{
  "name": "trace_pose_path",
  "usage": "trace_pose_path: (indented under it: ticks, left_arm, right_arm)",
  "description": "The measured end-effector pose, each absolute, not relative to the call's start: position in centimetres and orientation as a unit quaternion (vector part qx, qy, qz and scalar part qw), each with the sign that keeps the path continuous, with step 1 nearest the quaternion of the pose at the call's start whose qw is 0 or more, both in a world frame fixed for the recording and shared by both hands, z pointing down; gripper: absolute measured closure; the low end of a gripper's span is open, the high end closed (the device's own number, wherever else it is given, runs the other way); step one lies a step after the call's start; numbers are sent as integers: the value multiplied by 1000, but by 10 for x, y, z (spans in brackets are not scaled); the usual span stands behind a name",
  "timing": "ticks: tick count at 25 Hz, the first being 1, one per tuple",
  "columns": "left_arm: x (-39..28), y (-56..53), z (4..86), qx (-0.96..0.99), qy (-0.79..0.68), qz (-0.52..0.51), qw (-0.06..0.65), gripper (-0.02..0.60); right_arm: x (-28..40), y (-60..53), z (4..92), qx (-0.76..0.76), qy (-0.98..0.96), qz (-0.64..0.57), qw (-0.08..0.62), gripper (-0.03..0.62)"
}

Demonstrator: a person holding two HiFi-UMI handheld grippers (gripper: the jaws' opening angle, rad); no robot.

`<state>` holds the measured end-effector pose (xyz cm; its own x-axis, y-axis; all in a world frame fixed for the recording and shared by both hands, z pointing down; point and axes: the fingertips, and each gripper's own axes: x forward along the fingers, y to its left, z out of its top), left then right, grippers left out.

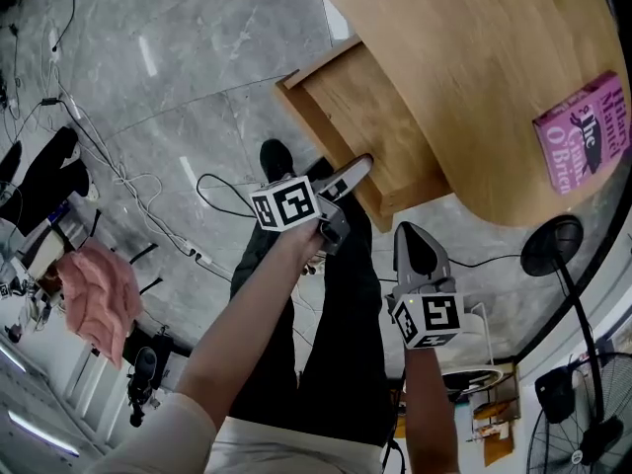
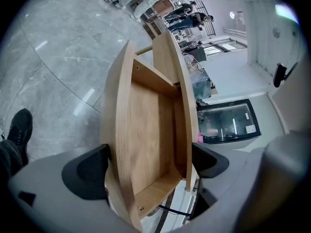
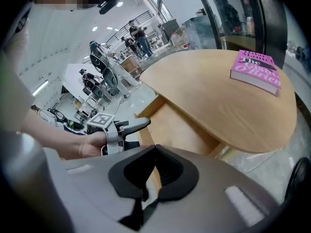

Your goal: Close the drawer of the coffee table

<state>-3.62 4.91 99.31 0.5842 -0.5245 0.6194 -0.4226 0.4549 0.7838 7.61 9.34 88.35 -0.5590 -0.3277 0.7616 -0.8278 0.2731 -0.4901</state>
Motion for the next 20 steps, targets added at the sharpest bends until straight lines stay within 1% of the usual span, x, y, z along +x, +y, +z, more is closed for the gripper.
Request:
trace_pose_path:
  ticks: [13, 20]
  left_arm:
    - [-22, 36, 975, 527, -444, -37, 724, 57]
    - [-5, 20, 972, 537, -437, -37, 721, 57]
  right_arm:
    - [69, 92, 866, 360, -771, 470, 237, 583]
    - [80, 92, 869, 367, -766, 473, 233, 583]
